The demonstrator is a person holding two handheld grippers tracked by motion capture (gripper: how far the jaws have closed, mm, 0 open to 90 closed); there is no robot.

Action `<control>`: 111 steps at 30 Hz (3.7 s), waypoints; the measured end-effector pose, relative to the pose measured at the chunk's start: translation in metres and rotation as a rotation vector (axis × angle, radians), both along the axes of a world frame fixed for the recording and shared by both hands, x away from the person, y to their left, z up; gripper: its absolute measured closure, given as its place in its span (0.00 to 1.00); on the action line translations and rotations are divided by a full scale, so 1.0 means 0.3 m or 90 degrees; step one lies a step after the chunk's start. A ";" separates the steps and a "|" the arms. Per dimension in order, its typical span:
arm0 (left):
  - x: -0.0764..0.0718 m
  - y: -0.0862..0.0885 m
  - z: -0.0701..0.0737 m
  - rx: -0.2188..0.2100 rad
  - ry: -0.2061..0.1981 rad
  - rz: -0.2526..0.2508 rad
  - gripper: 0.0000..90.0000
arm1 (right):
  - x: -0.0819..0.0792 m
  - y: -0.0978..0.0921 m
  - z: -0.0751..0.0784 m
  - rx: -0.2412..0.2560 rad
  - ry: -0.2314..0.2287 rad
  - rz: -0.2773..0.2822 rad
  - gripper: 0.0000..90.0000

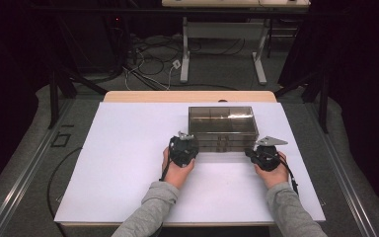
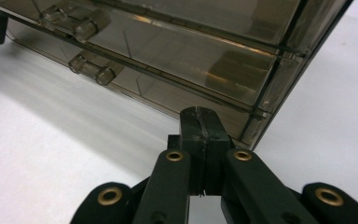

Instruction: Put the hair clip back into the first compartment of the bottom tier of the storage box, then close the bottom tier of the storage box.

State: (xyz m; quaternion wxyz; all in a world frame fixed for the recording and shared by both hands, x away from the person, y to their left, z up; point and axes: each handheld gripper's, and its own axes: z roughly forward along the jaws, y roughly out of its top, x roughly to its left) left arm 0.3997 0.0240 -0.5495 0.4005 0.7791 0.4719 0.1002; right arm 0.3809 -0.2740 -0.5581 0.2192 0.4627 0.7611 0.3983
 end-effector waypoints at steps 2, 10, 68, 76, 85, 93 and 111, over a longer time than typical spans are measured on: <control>-0.003 0.002 0.000 -0.002 -0.001 -0.002 1.00 | -0.005 0.001 0.005 0.001 -0.001 -0.001 1.00; -0.013 0.015 0.005 -0.011 -0.001 -0.002 0.99 | -0.024 0.004 0.022 0.002 -0.010 0.006 1.00; -0.094 0.190 0.174 -0.019 -0.102 -0.045 0.38 | -0.069 -0.015 0.149 0.036 -0.035 0.002 0.16; -0.113 0.234 0.178 -0.022 -0.100 -0.029 0.24 | -0.076 -0.016 0.162 0.038 -0.027 -0.007 0.02; -0.123 0.281 0.183 -0.042 -0.102 -0.029 0.12 | -0.081 -0.014 0.167 0.038 -0.029 -0.004 0.00; -0.140 0.328 0.184 -0.085 -0.103 -0.016 0.01 | -0.082 -0.022 0.173 0.044 -0.031 -0.005 0.00; -0.205 0.485 0.182 -0.082 -0.147 0.018 0.01 | -0.094 -0.017 0.174 0.021 -0.043 0.012 0.00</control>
